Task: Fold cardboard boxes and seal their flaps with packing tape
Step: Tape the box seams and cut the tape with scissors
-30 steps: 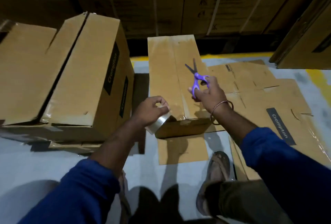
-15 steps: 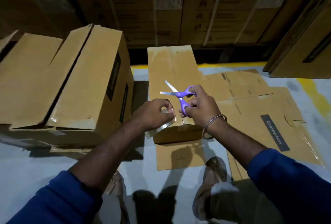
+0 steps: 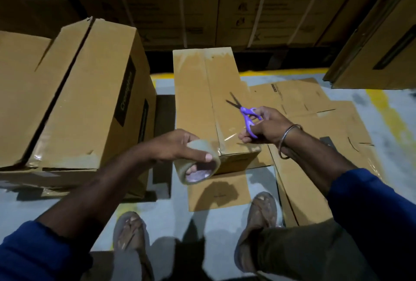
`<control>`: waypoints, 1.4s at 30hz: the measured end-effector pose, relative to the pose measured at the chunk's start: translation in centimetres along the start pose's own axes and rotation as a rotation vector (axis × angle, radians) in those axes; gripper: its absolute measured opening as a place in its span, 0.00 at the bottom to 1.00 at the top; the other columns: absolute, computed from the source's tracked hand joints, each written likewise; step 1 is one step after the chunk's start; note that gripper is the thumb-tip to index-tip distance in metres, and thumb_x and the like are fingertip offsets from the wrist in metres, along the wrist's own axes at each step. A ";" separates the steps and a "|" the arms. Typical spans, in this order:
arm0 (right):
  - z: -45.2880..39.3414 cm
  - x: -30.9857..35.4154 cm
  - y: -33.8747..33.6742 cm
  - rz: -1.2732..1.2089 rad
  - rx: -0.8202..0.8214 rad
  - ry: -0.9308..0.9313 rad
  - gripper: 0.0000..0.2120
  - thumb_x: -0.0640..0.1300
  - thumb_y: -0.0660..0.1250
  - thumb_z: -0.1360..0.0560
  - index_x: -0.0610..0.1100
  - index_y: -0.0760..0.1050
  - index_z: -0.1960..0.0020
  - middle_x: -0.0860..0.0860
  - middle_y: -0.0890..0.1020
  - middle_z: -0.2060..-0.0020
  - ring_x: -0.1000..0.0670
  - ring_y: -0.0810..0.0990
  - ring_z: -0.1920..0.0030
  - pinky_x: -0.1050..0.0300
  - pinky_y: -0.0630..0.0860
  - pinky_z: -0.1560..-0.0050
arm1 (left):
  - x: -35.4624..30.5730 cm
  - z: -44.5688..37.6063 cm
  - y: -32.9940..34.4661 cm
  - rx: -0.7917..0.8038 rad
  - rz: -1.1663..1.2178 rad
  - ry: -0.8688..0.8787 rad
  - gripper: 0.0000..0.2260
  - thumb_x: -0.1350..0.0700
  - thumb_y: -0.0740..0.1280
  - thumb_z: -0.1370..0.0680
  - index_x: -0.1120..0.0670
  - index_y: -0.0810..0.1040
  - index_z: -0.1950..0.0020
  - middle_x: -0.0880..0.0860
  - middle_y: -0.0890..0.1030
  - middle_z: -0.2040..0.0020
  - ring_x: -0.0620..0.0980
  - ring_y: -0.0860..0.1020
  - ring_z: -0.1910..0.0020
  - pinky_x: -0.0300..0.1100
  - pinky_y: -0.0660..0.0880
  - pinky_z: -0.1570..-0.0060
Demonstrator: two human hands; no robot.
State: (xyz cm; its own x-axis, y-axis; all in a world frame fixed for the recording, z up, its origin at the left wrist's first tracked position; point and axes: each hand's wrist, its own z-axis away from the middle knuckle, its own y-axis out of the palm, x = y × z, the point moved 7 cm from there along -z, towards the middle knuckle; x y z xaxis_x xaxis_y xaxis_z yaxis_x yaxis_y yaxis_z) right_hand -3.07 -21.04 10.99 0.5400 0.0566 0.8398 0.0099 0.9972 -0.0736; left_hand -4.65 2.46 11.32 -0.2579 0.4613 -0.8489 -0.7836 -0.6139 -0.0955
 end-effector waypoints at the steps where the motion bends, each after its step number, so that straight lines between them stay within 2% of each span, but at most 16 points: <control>1: -0.1 0.3 -1.2 0.033 -0.053 -0.016 0.23 0.19 0.57 0.25 0.35 0.66 0.33 0.28 0.79 0.61 0.32 0.82 0.59 0.52 0.83 0.68 | 0.4 0.2 0.3 0.061 0.000 -0.004 0.15 0.58 0.73 0.21 0.72 0.79 0.48 0.62 0.82 0.62 0.53 0.79 0.67 0.40 0.78 0.62; 3: -0.4 0.7 -3.9 0.111 -0.147 -0.042 0.23 0.19 0.57 0.25 0.36 0.67 0.34 0.26 0.78 0.57 0.34 0.82 0.61 0.53 0.83 0.68 | 1.2 0.7 0.1 0.112 0.001 -0.005 0.16 0.58 0.72 0.19 0.74 0.77 0.49 0.64 0.80 0.62 0.54 0.77 0.69 0.40 0.77 0.63; 6: -1.3 0.3 -9.0 0.257 -0.291 -0.049 0.18 0.20 0.58 0.26 0.33 0.69 0.39 0.29 0.77 0.59 0.37 0.81 0.67 0.53 0.82 0.71 | 2.5 1.6 -1.6 0.053 -0.078 -0.034 0.17 0.50 0.74 0.20 0.66 0.81 0.52 0.61 0.82 0.64 0.54 0.79 0.68 0.43 0.76 0.62; 9: -0.9 -1.3 -15.9 0.475 -0.533 0.003 0.07 0.32 0.66 0.30 0.38 0.81 0.54 0.38 0.83 0.68 0.35 0.84 0.66 0.51 0.83 0.63 | 5.0 2.7 -4.7 -0.119 -0.380 -0.171 0.38 0.25 0.74 0.39 0.60 0.84 0.54 0.56 0.85 0.61 0.51 0.82 0.65 0.46 0.75 0.60; 11: -2.1 -4.7 -20.7 0.545 -0.599 0.096 0.08 0.40 0.70 0.39 0.43 0.83 0.60 0.41 0.84 0.70 0.37 0.86 0.64 0.48 0.85 0.55 | 7.1 2.8 -6.2 -0.202 -0.526 -0.242 0.46 0.16 0.66 0.48 0.56 0.85 0.56 0.55 0.85 0.60 0.52 0.82 0.62 0.46 0.74 0.60; 12: -3.1 -6.2 -22.2 0.525 -0.614 0.116 0.12 0.41 0.71 0.45 0.44 0.83 0.61 0.41 0.84 0.70 0.37 0.86 0.65 0.44 0.85 0.54 | 8.4 2.5 -6.6 -0.224 -0.571 -0.258 0.46 0.14 0.63 0.48 0.56 0.84 0.58 0.55 0.84 0.61 0.53 0.81 0.62 0.46 0.72 0.61; 13: -2.8 -6.7 -22.2 0.524 -0.623 0.151 0.17 0.41 0.72 0.48 0.43 0.82 0.59 0.42 0.84 0.70 0.38 0.86 0.66 0.41 0.85 0.54 | 9.5 2.1 -6.7 -0.246 -0.601 -0.274 0.43 0.15 0.63 0.45 0.55 0.83 0.60 0.55 0.82 0.62 0.53 0.80 0.62 0.44 0.70 0.61; 14: -2.0 -6.4 -21.1 0.520 -0.642 0.178 0.20 0.39 0.75 0.46 0.41 0.81 0.54 0.42 0.84 0.69 0.40 0.86 0.67 0.43 0.85 0.54 | 10.2 1.8 -6.7 -0.270 -0.625 -0.292 0.37 0.18 0.65 0.39 0.54 0.82 0.62 0.53 0.81 0.64 0.52 0.79 0.63 0.44 0.68 0.62; 17: -1.3 -5.8 -18.9 0.542 -0.657 0.175 0.19 0.36 0.75 0.28 0.42 0.71 0.41 0.48 0.80 0.67 0.50 0.81 0.69 0.53 0.80 0.52 | 11.8 1.0 -6.7 -0.320 -0.676 -0.338 0.21 0.33 0.71 0.25 0.51 0.81 0.61 0.51 0.81 0.62 0.51 0.79 0.60 0.44 0.70 0.61; 20: -3.1 -7.3 -19.5 0.499 -0.665 0.165 0.20 0.38 0.73 0.25 0.42 0.71 0.35 0.46 0.86 0.65 0.46 0.87 0.66 0.47 0.84 0.47 | 12.3 0.8 -7.3 -0.363 -0.685 -0.368 0.16 0.38 0.72 0.22 0.51 0.81 0.59 0.51 0.82 0.60 0.50 0.80 0.59 0.44 0.74 0.60; 26: -5.4 -8.9 -18.3 0.502 -0.623 0.168 0.16 0.38 0.69 0.22 0.43 0.70 0.37 0.41 0.86 0.61 0.41 0.88 0.62 0.43 0.85 0.48 | 13.6 0.8 -9.0 -0.435 -0.760 -0.413 0.16 0.38 0.72 0.24 0.48 0.75 0.55 0.52 0.79 0.55 0.50 0.77 0.58 0.44 0.69 0.63; 32: -8.3 -11.1 -17.4 0.541 -0.589 0.220 0.20 0.37 0.72 0.25 0.46 0.68 0.38 0.45 0.85 0.59 0.44 0.87 0.61 0.44 0.85 0.49 | 14.6 0.5 -9.7 -0.423 -0.773 -0.418 0.16 0.39 0.73 0.24 0.44 0.73 0.42 0.48 0.79 0.47 0.48 0.79 0.52 0.47 0.79 0.55; 35: -10.6 -13.8 -17.7 0.519 -0.608 0.237 0.17 0.41 0.73 0.25 0.47 0.68 0.42 0.44 0.86 0.57 0.43 0.87 0.58 0.43 0.84 0.48 | 14.5 -0.1 -9.5 -0.405 -0.761 -0.417 0.14 0.43 0.72 0.22 0.42 0.75 0.40 0.46 0.79 0.50 0.46 0.80 0.56 0.45 0.78 0.59; 38: -10.6 -15.8 -16.2 0.460 -0.663 0.238 0.14 0.45 0.72 0.22 0.47 0.67 0.45 0.44 0.84 0.53 0.44 0.85 0.57 0.51 0.84 0.50 | 14.4 -0.7 -9.0 -0.387 -0.811 -0.426 0.17 0.44 0.71 0.21 0.41 0.74 0.33 0.46 0.80 0.48 0.44 0.80 0.57 0.43 0.77 0.61; 40: -11.1 -18.0 -14.8 0.375 -0.664 0.238 0.12 0.44 0.70 0.21 0.46 0.68 0.43 0.47 0.81 0.57 0.48 0.82 0.64 0.61 0.81 0.63 | 14.6 -1.2 -8.8 -0.372 -0.853 -0.431 0.20 0.44 0.70 0.20 0.41 0.72 0.28 0.48 0.81 0.44 0.43 0.79 0.57 0.41 0.76 0.63; 42: -12.4 -20.9 -13.2 0.297 -0.674 0.265 0.14 0.49 0.71 0.23 0.45 0.73 0.41 0.50 0.82 0.60 0.50 0.83 0.67 0.59 0.81 0.63 | 14.8 -1.6 -8.6 -0.355 -0.863 -0.421 0.21 0.45 0.69 0.19 0.41 0.71 0.27 0.48 0.81 0.45 0.42 0.80 0.58 0.39 0.75 0.65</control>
State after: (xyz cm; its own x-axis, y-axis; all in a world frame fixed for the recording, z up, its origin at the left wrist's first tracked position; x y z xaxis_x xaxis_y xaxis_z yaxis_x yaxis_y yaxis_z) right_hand -4.09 -36.04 -12.27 0.7823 0.2190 0.5832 0.2960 0.6931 -0.6573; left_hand -0.84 13.52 -1.22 0.0840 0.9814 -0.1725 -0.6014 -0.0881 -0.7941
